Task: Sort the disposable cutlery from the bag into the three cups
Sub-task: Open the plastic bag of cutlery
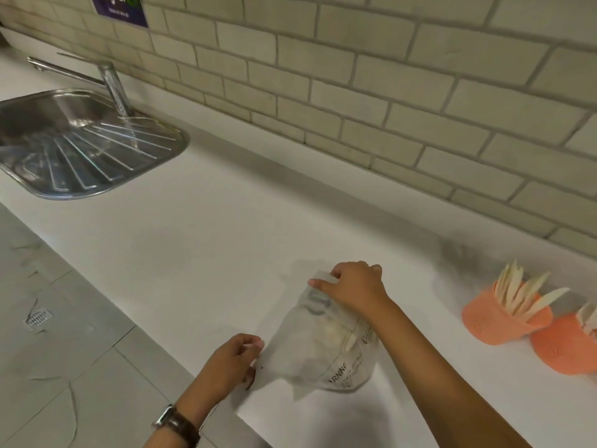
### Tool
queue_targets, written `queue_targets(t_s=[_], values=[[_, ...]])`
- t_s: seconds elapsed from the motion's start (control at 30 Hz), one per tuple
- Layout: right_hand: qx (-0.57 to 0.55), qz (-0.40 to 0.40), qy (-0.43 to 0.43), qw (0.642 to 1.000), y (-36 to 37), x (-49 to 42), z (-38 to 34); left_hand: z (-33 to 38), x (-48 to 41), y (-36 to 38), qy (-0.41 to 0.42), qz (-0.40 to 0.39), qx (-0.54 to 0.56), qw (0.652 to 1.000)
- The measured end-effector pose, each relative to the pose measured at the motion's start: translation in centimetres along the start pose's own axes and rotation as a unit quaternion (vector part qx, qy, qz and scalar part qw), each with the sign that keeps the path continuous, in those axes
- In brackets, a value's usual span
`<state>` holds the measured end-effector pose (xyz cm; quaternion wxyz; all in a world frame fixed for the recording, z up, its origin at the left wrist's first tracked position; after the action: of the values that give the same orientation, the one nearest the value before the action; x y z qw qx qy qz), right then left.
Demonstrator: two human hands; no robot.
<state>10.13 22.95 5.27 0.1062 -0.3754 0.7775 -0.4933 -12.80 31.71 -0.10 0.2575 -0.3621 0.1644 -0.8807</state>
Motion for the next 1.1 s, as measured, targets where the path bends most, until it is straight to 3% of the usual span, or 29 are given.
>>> queue_targets(t_s=[0.07,0.13,0.27,0.33,0.4,0.5,0.57,0.63,0.73,0.83,0.97,1.1], values=[[-0.034,-0.009,0.006,0.999,0.3,-0.3,-0.1,-0.3,0.1,-0.4,-0.015,-0.02,-0.011,1.0],[-0.139,0.003,-0.002,0.99,0.0,-0.3,0.0,-0.4,0.1,-1.1,-0.023,-0.05,-0.042,0.998],[-0.444,0.036,-0.023,0.895,-3.2,2.0,0.4,0.2,0.9,-1.7,-0.018,-0.111,0.112,0.987],[-0.514,0.054,-0.024,0.856,-4.6,3.6,1.4,1.7,1.8,-1.9,0.03,-0.052,0.199,0.978],[-0.548,0.082,-0.022,0.832,-5.6,4.9,2.6,3.7,3.1,-2.5,0.092,0.07,0.244,0.963],[-0.528,0.198,-0.043,0.825,-6.4,7.0,3.6,7.3,5.6,-3.6,0.19,0.199,0.251,0.928],[-0.46,0.295,-0.103,0.831,-6.9,8.6,2.5,9.4,7.2,-3.8,0.245,0.217,0.235,0.915],[-0.396,0.324,-0.206,0.834,-7.3,10.0,0.1,10.9,8.3,-3.6,0.281,0.23,0.208,0.908],[-0.281,0.252,-0.332,0.865,-6.9,11.3,-3.8,12.3,9.1,-3.3,0.302,0.235,0.196,0.903],[-0.221,0.166,-0.405,0.872,-6.5,11.5,-6.2,13.1,9.9,-3.2,0.306,0.209,0.215,0.903],[-0.263,0.079,-0.414,0.868,-7.1,10.7,-6.4,13.3,10.3,-3.4,0.289,0.155,0.263,0.907],[-0.265,0.025,-0.411,0.872,-7.6,9.9,-6.2,12.8,10.7,-3.1,0.278,0.195,0.262,0.903]])
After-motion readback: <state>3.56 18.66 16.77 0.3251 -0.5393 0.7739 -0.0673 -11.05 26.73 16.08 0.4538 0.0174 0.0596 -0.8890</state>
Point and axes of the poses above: each hand's wrist, its own x-axis away from the middle knuckle, its own y-axis out of the palm, z = x × y, the point moved 1 cm from there along -x, towards the middle knuckle, and after that the axes turned 13 degrees about -x, right-handed, at the moved point
